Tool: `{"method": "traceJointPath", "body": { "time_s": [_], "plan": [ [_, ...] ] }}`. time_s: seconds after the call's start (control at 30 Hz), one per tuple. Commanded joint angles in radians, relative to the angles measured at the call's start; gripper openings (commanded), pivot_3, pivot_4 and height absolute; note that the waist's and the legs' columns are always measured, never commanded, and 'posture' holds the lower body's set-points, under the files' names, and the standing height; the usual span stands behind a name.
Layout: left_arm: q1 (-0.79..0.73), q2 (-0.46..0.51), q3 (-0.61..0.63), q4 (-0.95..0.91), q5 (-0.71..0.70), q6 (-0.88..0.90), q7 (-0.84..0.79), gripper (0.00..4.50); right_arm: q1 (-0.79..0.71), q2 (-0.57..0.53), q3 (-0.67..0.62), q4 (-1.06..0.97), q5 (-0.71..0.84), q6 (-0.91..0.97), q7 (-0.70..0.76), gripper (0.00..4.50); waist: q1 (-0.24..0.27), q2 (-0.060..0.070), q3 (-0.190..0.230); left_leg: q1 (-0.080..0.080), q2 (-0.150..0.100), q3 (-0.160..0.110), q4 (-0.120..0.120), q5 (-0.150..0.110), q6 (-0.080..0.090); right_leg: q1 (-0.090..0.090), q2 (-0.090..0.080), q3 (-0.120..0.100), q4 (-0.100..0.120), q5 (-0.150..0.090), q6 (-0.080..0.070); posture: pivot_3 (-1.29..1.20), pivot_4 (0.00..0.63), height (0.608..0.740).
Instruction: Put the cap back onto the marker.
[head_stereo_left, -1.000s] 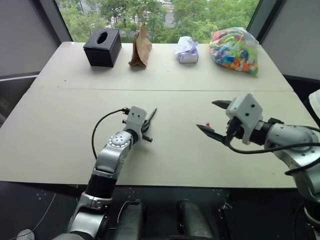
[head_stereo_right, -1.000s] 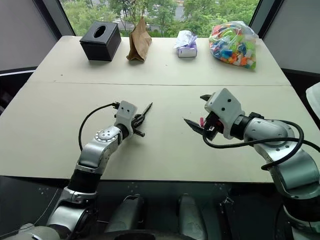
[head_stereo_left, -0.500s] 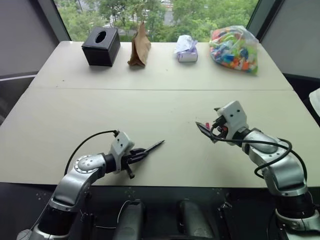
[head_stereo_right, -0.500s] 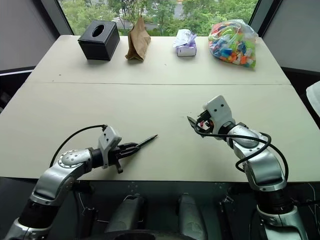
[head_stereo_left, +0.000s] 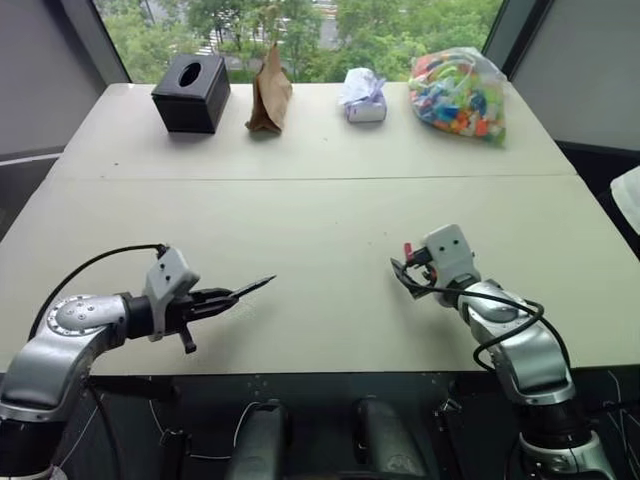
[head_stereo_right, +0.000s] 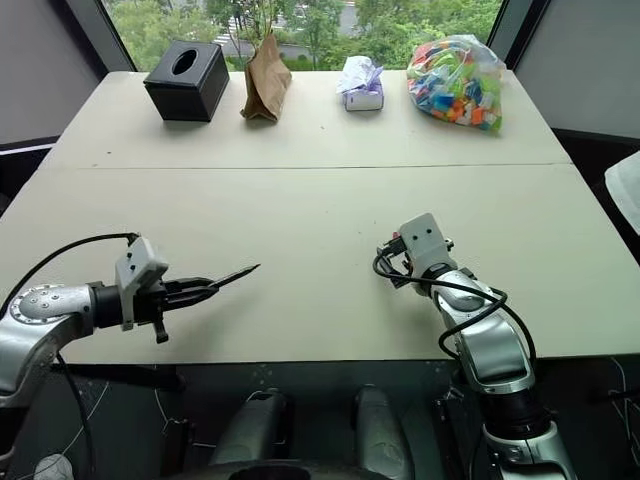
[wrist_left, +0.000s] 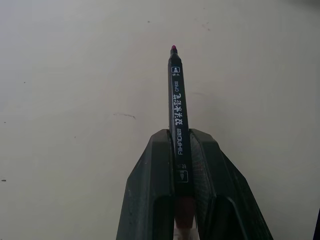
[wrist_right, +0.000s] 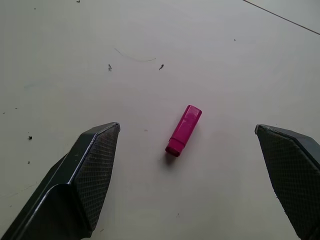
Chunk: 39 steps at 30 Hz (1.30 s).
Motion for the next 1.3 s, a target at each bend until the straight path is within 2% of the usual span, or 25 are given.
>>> {"method": "traceJointPath", "body": {
  "time_s": [0.03,0.23,0.37,0.57,0.87,0.9,0.93,1.17,1.3],
  "plan": [
    [-0.039,0.031,0.052,0.055,-0.001,-0.065,-0.036,0.03,-0.016,0.029,-0.014,-0.012,-0.025,-0.012,-0.035,4.5,0.0,0.0,0.0,0.0,0.0,0.0,0.0,0.0,0.0,0.0,0.0,0.0,0.0,0.0,0.0,0.0,0.15,0.74],
    [-0.203,0.006,0.018,0.176,0.034,-0.118,-0.009,0.03,-0.029,0.078,-0.009,0.021,-0.052,-0.03,-0.065,4.5,0.001,0.0,0.0,0.0,-0.001,0.001,-0.001,0.0,0.0,-0.002,0.001,0.0,0.002,0.0,0.0,0.0,0.15,0.74],
    [-0.262,-0.018,-0.013,0.187,0.032,-0.121,-0.016,0.03,-0.021,0.112,-0.011,0.031,-0.051,-0.015,-0.08,4.5,-0.001,0.0,0.0,0.0,-0.001,0.002,-0.002,0.0,0.0,-0.002,0.001,0.0,0.002,0.001,0.001,0.0,0.15,0.74],
    [-0.332,-0.038,-0.054,0.214,0.035,-0.126,-0.025,0.03,0.002,0.167,-0.012,0.05,-0.037,0.023,-0.085,4.5,-0.004,-0.001,0.0,0.001,-0.002,0.002,-0.004,0.0,0.0,-0.003,0.002,0.0,0.004,0.002,0.003,0.0,0.15,0.74],
    [-0.36,-0.051,-0.063,0.218,0.048,-0.132,-0.021,0.03,-0.004,0.216,-0.009,0.091,-0.046,0.009,-0.094,4.5,-0.007,-0.002,-0.001,0.002,-0.001,0.002,-0.005,0.0,0.0,-0.003,0.004,0.0,0.006,0.001,0.002,0.0,0.15,0.74],
    [-0.36,-0.052,-0.062,0.215,0.047,-0.131,-0.019,0.0,-0.007,0.22,-0.009,0.095,-0.046,0.007,-0.095,3.95,-0.007,-0.002,-0.001,0.003,0.0,0.002,-0.005,0.0,0.0,-0.003,0.004,0.0,0.006,0.001,0.002,0.0,0.15,0.74],
    [-0.359,-0.053,-0.061,0.211,0.046,-0.13,-0.016,0.0,-0.01,0.223,-0.01,0.097,-0.046,0.006,-0.095,3.73,-0.007,-0.002,-0.001,0.003,0.0,0.002,-0.005,0.0,0.0,-0.003,0.004,0.0,0.006,0.002,0.002,0.0,0.15,0.74],
    [-0.346,-0.054,-0.053,0.194,0.043,-0.129,0.001,0.0,-0.043,0.245,-0.013,0.139,-0.042,-0.01,-0.1,0.02,-0.004,-0.002,-0.001,0.003,0.0,0.001,-0.004,0.001,0.0,-0.003,0.005,0.001,0.009,0.001,0.001,0.0,0.15,0.74],
    [-0.347,-0.055,-0.051,0.188,0.041,-0.127,0.009,0.0,-0.048,0.241,-0.013,0.159,-0.043,-0.022,-0.096,0.02,-0.004,-0.002,-0.001,0.003,0.0,0.001,-0.004,0.001,0.0,-0.003,0.004,0.001,0.009,0.001,0.001,0.0,0.15,0.74]
  ]
}}
